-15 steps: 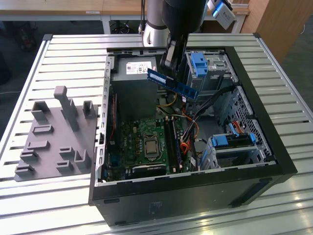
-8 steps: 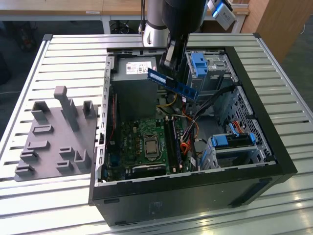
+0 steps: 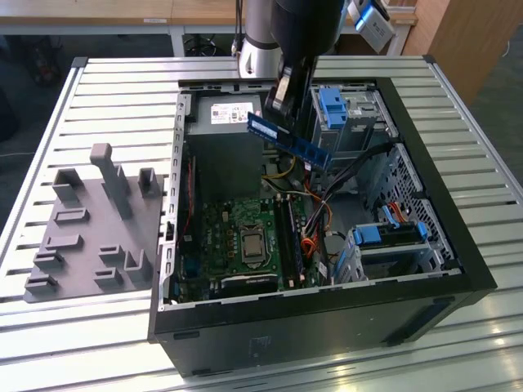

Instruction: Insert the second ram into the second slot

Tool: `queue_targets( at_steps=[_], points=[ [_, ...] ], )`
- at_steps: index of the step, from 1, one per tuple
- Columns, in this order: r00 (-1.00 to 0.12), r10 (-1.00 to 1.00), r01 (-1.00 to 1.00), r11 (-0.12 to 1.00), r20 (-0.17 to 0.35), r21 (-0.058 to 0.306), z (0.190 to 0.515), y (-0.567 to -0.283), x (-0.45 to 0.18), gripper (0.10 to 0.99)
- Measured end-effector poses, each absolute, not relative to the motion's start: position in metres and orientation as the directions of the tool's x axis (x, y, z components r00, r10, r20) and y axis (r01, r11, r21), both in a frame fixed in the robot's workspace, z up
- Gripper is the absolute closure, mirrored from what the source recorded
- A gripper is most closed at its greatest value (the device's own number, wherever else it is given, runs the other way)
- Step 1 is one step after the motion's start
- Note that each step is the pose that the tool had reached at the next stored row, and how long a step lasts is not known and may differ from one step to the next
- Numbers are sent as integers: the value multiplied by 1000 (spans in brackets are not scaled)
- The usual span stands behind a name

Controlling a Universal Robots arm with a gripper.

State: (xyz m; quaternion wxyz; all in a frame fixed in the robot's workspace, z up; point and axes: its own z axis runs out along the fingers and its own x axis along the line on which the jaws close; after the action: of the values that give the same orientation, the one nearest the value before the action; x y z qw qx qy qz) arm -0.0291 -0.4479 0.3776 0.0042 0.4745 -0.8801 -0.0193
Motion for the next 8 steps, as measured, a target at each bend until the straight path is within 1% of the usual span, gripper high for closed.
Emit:
queue_targets(
  at_steps=[8],
  points=[
    [-615,-788,-788,614,-11,38,377,-448,-29,949]
  ],
)
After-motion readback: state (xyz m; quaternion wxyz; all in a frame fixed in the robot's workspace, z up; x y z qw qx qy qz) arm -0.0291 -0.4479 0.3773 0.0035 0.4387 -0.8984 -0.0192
